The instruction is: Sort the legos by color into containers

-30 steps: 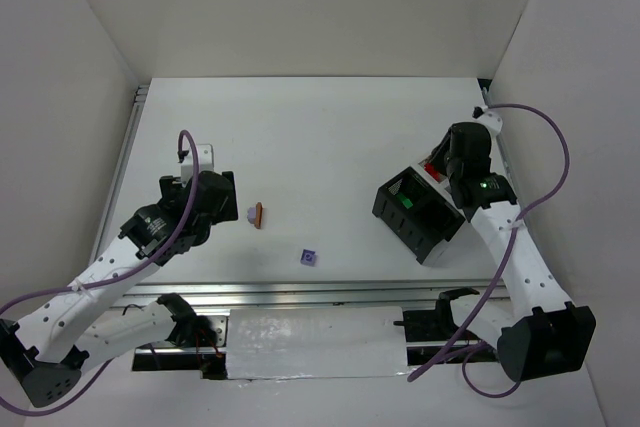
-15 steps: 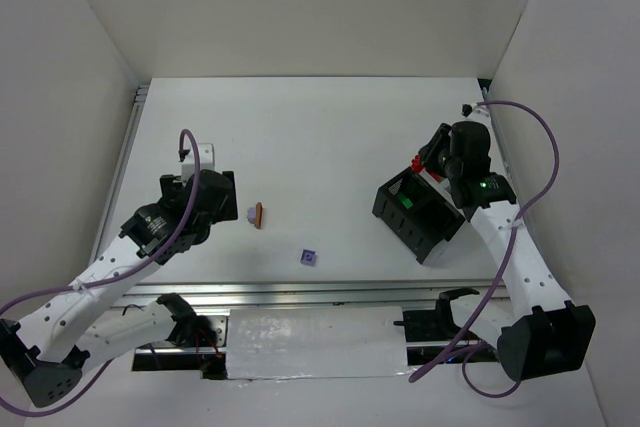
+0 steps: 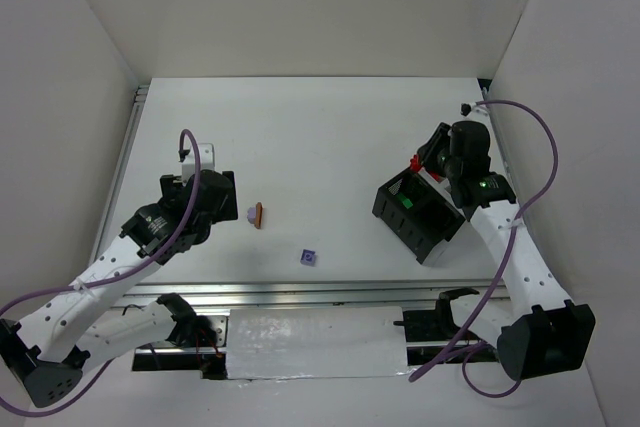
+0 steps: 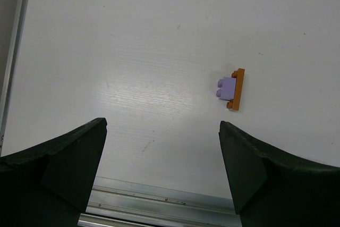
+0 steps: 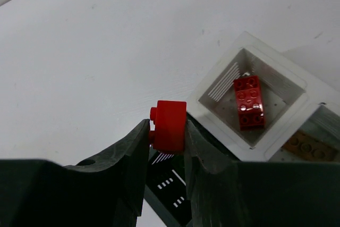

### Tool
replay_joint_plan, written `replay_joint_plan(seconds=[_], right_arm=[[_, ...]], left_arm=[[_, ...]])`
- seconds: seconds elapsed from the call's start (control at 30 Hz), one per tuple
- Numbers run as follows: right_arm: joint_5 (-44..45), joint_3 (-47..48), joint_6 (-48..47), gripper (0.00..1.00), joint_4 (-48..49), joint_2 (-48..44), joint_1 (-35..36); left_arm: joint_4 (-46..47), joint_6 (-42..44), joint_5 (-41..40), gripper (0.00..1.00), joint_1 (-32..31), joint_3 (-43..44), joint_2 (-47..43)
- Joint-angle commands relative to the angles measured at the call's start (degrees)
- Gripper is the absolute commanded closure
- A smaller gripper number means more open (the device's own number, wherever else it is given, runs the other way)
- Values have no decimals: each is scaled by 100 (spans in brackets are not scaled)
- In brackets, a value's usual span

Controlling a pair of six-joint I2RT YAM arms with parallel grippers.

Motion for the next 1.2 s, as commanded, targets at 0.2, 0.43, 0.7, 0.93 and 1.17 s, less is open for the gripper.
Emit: replay_joint_plan(seconds=[0.2,0.43,0.7,0.93,1.17], right_arm=[[1869,412,293,100,-250,409,-30],[2177,580,443,90,-355,673,-127],[2027,623,416,37,-337,857,-206],[1878,694,390,21,-399,796,-197],[502,458,364,5,-216,155,-22]], left_arm=[[145,82,-8,0,42,-11,4],[180,108,10,0,42,-29,-92],[137,73,-16,1,42,-20,-110],[128,73,-25,0,42,-20,-119],[66,-6,-157,0,77,6,-92]])
